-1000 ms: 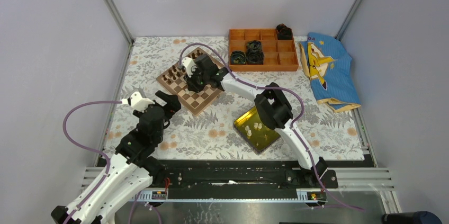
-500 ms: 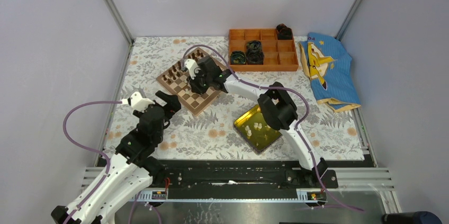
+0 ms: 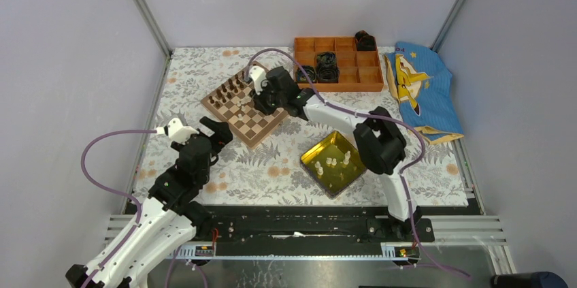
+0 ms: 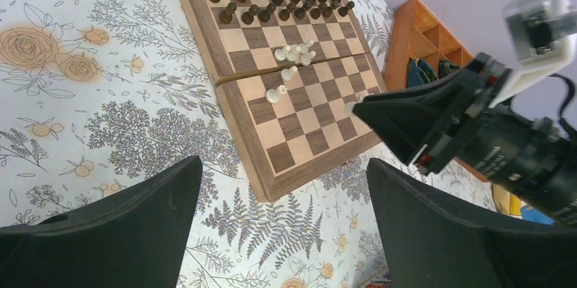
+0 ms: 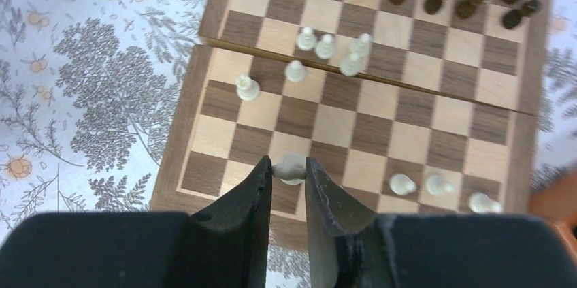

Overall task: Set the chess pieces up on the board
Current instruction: Pick up the chess piece from the chessboard, then place the chess piece on the chessboard.

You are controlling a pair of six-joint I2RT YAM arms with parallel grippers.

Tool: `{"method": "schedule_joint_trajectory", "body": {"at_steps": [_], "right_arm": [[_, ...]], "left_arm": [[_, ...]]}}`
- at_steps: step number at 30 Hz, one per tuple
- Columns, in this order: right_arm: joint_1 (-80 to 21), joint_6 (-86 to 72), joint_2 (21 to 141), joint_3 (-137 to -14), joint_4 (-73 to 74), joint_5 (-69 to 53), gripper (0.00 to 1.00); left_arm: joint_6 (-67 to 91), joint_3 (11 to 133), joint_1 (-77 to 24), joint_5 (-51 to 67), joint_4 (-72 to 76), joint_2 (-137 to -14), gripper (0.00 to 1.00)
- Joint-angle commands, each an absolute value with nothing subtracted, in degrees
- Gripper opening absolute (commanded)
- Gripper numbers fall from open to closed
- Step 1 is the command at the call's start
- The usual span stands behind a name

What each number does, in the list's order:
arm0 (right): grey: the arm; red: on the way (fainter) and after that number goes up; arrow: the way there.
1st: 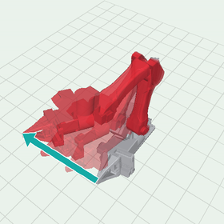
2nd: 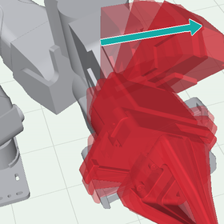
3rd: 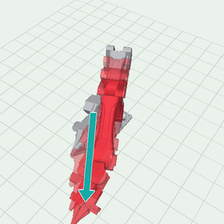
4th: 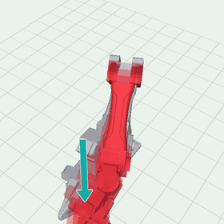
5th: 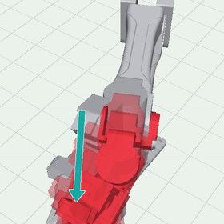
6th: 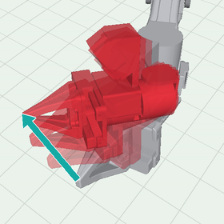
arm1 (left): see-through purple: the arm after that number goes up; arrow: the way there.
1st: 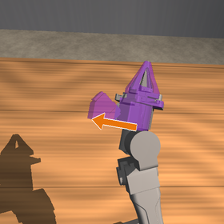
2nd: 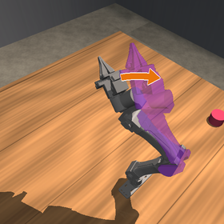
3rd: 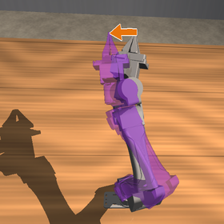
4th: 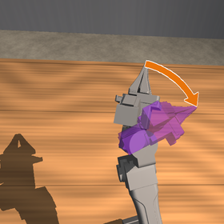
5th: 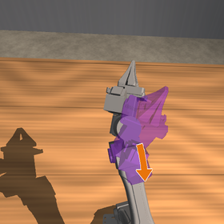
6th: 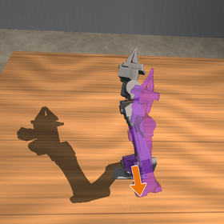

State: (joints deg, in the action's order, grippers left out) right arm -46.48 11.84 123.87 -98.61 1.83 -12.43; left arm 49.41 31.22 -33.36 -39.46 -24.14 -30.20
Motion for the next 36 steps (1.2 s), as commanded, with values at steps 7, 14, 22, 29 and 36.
{"method": "schedule_joint_trajectory", "body": {"at_steps": [7, 14, 22, 29, 36], "right_arm": [[-40.52, 5.81, 115.11, -92.2, -4.39, -5.96, 0.15], [-37.33, 3.87, 116.3, -92.25, -3.47, -4.67, 0.15], [-36.08, 2.85, 118.74, -93.29, -2.28, -4.73, 0.15], [-35.89, 2.13, 120.24, -93.58, -1.7, -5.14, 0.15], [-35.39, 1.68, 122.3, -94.6, -1.14, -5.36, 0.15]], "left_arm": [[49.91, 30.98, -33.61, -40.78, -23.99, -30.29, 0.99], [49.92, 30.98, -33.66, -40.69, -23.59, -31.02, 0.99], [50.01, 30.81, -33.66, -40.69, -23.58, -31.09, 0.99], [50.05, 30.76, -33.66, -40.69, -23.64, -31.11, 0.99], [50.1, 30.6, -33.66, -40.69, -23.58, -30.77, 0.99]]}}
